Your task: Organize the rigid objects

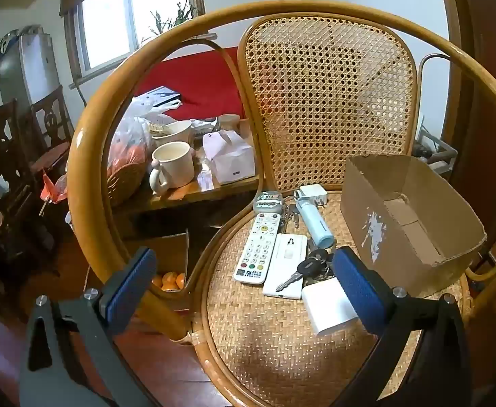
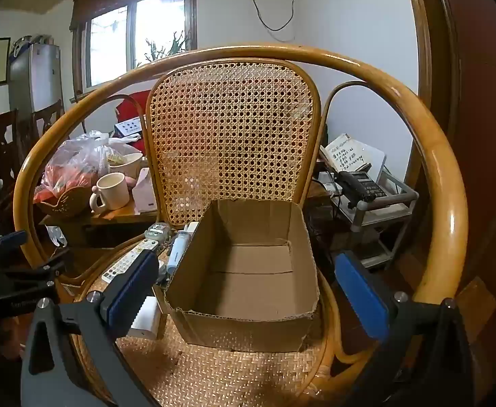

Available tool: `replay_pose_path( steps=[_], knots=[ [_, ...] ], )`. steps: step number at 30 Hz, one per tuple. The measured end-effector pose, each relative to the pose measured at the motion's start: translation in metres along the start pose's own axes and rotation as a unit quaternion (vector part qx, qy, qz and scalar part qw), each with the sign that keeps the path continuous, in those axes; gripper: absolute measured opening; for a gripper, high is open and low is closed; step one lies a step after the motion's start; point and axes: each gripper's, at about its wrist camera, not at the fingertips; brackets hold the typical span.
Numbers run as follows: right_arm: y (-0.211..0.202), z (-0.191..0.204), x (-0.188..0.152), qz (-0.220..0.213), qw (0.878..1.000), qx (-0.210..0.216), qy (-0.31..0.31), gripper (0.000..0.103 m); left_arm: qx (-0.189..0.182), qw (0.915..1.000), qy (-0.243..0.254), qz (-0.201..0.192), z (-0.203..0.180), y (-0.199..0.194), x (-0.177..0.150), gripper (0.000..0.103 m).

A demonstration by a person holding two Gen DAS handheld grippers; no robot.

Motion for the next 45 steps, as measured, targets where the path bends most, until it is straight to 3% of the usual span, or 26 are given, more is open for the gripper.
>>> replay_pose_path(
  steps=[45],
  knots=[
    [0.0003, 0.0019, -0.0016, -0.008, 1.000, -0.010, -0.018, 0.103, 0.007, 0.9999, 0.006, 0.005, 0.0037, 0.0034, -0.0016, 0.103]
  ],
)
Point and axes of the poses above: each gripper's, at about its wrist camera, not at the fingertips, and y roughly the way its jaws point, z to its left, x to its top
